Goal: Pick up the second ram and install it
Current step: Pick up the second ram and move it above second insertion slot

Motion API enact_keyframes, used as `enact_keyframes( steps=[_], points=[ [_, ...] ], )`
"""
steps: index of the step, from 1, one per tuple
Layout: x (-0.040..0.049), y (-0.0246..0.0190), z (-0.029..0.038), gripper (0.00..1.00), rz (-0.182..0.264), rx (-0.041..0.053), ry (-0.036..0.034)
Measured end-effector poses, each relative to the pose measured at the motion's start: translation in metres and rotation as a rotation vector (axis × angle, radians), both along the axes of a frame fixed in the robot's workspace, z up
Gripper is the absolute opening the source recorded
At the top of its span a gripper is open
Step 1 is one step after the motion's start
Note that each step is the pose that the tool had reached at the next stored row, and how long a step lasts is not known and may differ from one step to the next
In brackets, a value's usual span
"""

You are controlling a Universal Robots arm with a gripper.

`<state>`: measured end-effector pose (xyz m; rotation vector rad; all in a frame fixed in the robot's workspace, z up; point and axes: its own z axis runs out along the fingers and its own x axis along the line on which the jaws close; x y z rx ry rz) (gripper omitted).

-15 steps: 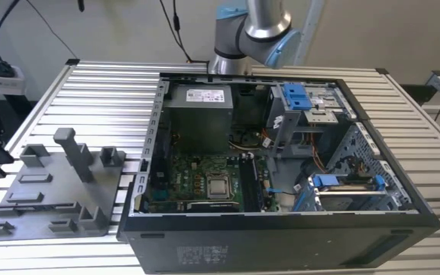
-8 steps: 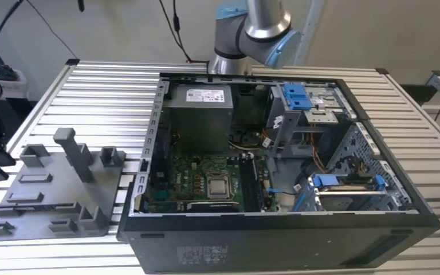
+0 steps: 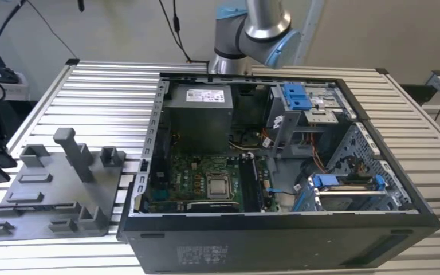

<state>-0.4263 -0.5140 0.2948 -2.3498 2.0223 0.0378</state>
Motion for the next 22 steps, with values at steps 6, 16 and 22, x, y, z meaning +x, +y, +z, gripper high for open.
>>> enact_keyframes(
  steps=[6, 16, 22],
  points=[
    [0.0, 0.0, -0.0037, 0.36, 0.008, 0.0, -0.0001],
    [0.0017, -0.0001, -0.0131, 0.36, 0.018, 0.0001, 0.0041],
    [0.0023, -0.0004, -0.0201, 0.36, 0.018, 0.0001, 0.0114]
  ],
)
